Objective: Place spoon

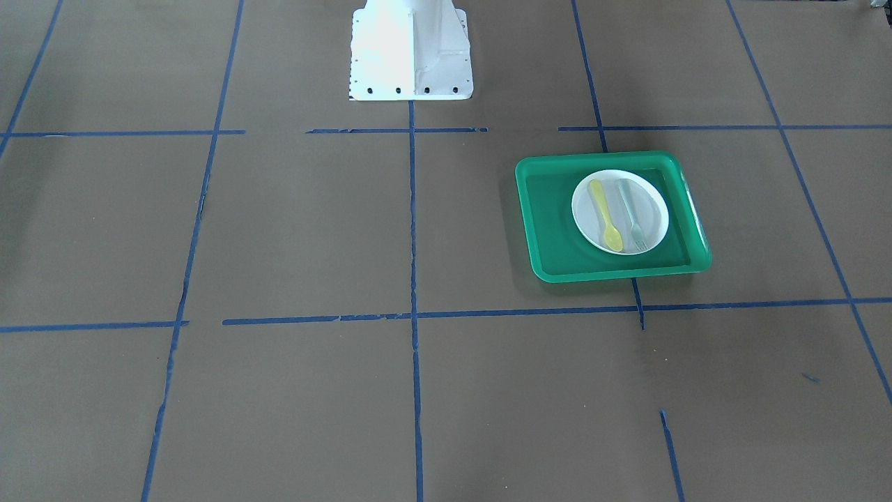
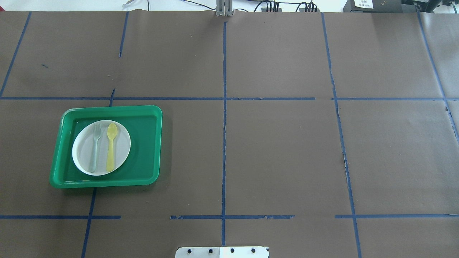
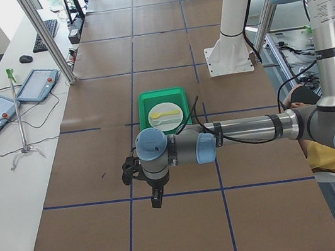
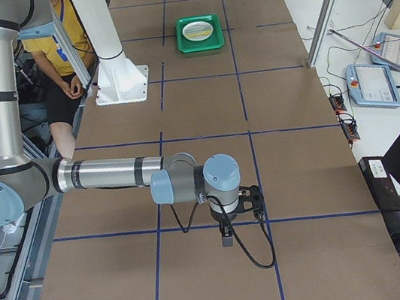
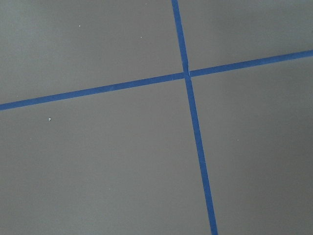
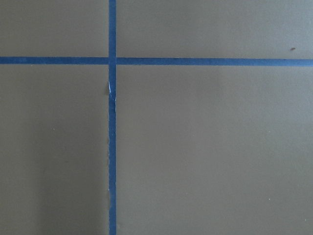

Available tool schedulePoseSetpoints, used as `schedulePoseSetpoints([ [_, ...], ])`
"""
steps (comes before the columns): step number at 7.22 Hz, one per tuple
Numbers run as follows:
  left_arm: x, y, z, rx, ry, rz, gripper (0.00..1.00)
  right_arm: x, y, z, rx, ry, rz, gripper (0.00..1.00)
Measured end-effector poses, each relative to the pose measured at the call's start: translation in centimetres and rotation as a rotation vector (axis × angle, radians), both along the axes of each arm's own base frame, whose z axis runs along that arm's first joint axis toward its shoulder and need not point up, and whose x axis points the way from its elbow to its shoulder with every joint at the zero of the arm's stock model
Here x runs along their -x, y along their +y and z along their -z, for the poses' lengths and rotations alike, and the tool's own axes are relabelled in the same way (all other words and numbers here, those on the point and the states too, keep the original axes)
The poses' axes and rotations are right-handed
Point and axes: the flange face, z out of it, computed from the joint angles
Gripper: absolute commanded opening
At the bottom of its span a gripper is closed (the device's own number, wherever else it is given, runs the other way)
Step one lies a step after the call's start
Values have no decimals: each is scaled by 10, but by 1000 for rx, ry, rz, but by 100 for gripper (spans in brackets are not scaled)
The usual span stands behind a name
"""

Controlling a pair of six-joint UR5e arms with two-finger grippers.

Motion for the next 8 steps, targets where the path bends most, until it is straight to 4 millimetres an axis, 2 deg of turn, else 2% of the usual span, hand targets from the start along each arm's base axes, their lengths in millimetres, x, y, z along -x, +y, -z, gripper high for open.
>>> schedulePoseSetpoints([
  [3, 0, -1, 2, -9, 0, -1, 100, 0, 0, 0, 0, 0, 0, 100],
  [4, -2, -3, 8, -23, 7, -3, 100, 0, 0, 0, 0, 0, 0, 100],
  [5, -13, -9, 24, -49, 25, -13, 100, 0, 0, 0, 0, 0, 0, 100],
  [6, -41, -18, 54, -67, 47, -17, 100, 0, 0, 0, 0, 0, 0, 100],
  [8, -144, -33, 130, -29, 110, 22, 100, 0, 0, 0, 0, 0, 0, 100],
])
